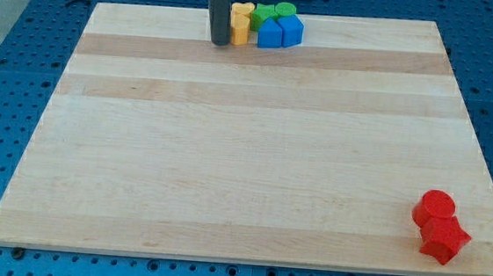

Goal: Move your arm closer to the red star

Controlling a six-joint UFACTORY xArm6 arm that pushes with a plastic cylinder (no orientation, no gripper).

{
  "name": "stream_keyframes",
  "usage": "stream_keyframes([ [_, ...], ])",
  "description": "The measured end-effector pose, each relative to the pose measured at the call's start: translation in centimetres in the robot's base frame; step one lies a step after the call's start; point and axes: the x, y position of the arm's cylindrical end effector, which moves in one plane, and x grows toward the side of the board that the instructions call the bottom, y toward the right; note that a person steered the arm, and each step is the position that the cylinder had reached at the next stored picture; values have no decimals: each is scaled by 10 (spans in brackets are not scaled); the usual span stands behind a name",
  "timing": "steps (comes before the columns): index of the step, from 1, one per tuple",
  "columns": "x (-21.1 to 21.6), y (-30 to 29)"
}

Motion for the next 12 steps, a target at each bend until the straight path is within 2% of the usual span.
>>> stream_keyframes([
  [1, 23, -3],
  [2, 53, 25],
  [4, 71, 202],
  [5, 99, 279],
  [7, 110, 301],
  [9, 115, 391],
  [10, 116, 391],
  [11, 131, 401],
  [12, 164, 418],
])
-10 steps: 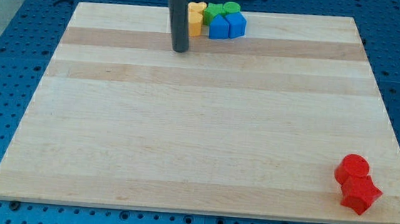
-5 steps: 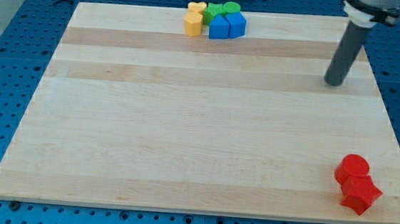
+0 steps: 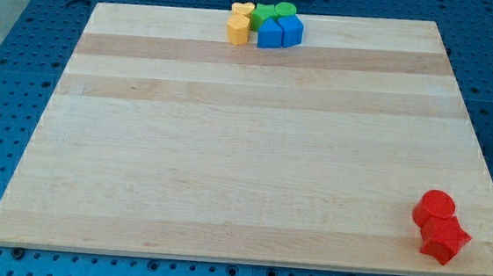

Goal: Move your arm closer to the red star

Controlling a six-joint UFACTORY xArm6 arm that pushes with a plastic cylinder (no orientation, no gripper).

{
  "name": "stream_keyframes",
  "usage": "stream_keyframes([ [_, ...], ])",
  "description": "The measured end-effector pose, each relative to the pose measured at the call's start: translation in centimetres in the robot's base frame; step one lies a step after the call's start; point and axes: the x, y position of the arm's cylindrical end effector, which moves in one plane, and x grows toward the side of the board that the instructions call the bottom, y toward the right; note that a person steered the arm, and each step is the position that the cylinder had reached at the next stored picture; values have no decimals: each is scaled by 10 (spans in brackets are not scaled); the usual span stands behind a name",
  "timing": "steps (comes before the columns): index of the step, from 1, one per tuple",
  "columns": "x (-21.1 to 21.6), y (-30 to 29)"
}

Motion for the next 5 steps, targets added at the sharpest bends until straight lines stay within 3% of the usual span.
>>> stream_keyframes([
  [2, 36, 0],
  [5, 183, -14],
])
